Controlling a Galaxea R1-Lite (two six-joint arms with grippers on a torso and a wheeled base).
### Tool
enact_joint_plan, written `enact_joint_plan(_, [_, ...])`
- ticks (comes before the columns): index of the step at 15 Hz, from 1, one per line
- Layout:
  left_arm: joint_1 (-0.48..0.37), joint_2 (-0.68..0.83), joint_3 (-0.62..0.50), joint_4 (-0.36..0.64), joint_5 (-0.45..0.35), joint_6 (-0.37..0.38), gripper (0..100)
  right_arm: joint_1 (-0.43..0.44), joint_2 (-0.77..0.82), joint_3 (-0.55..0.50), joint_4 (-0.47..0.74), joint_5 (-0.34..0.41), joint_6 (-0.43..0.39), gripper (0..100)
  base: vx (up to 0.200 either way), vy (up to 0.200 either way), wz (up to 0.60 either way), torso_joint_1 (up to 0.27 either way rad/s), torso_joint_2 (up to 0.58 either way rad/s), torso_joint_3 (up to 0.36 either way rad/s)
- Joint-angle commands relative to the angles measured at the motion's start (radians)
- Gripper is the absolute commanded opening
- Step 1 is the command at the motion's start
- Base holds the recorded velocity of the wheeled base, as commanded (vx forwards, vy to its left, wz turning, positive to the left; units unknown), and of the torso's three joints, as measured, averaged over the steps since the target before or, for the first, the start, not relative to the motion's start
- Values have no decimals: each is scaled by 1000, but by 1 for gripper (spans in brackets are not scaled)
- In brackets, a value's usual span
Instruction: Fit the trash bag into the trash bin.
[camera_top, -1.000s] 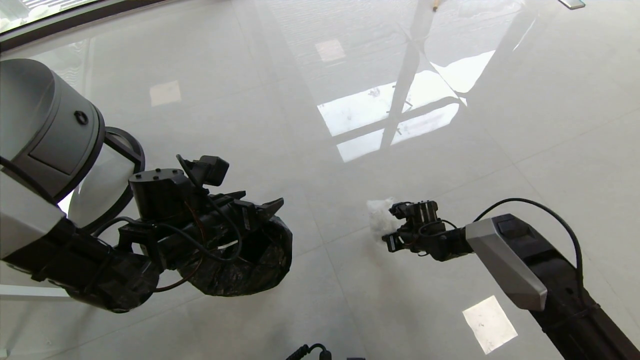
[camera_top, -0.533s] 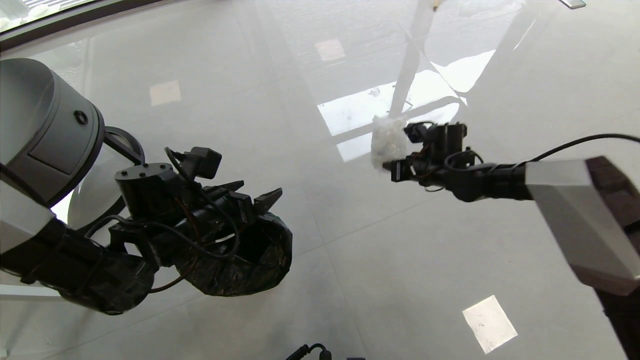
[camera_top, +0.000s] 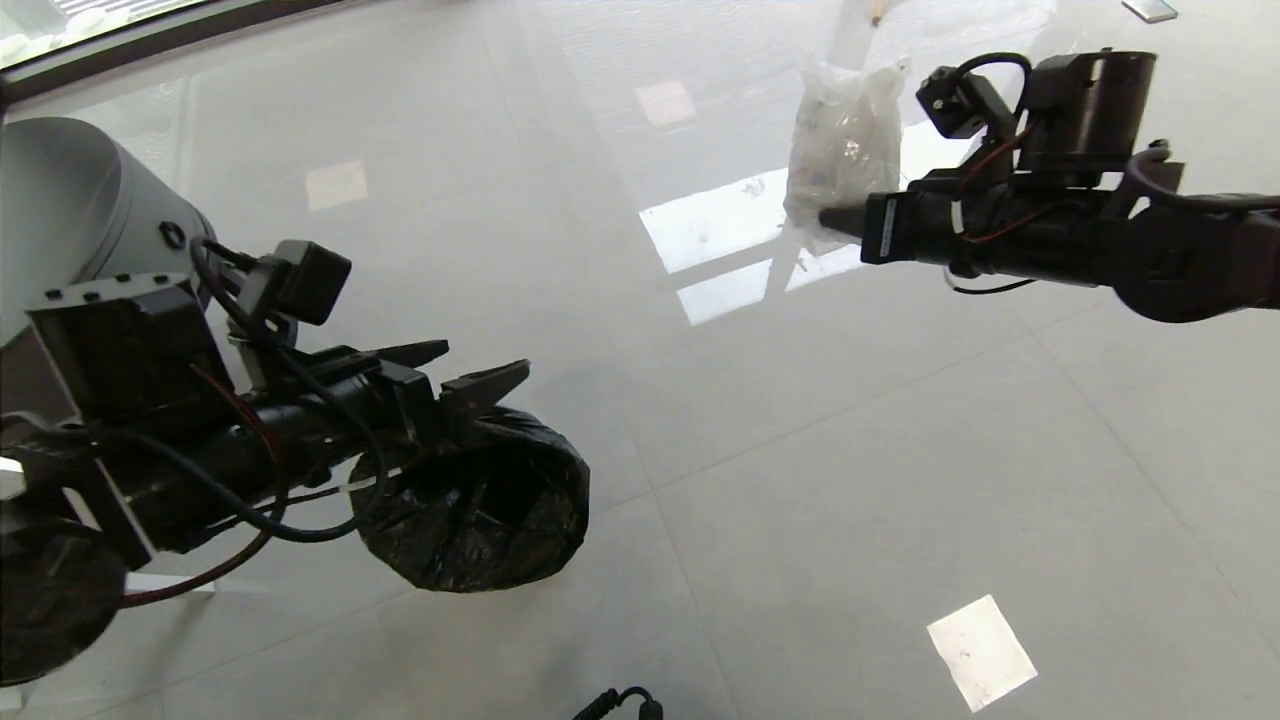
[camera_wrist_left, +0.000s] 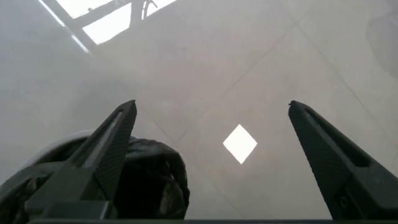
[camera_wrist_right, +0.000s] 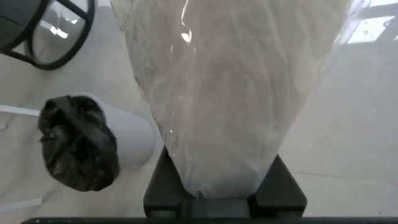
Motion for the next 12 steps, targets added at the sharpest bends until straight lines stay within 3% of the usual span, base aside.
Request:
enact_joint_plan(1, [38,-161,-14,81,26,-16,100,12,-83,59,-3,3,-1,0,0,0,600,119,-295,-198])
enact_joint_plan(3, [40,-163,-14,83,92,-23,100,25,-83,91,-5,3,1,0,0,0,600,134,-124,-234])
enact_joint_plan(8, [38,-158,-26,83,92,-35,100,75,-92,135,-5,4,1,0,0,0,600,130,-440,-230])
enact_joint_plan(10, [38,-158,-25,84,92,-36,100,106,-92,194,-11,9,1,0,0,0,600,56,-535,-227])
enact_joint_plan(12, [37,-157,-23,84,92,-35,100,118,-78,277,-62,16,-1,0,0,0,300,312,-481,-249])
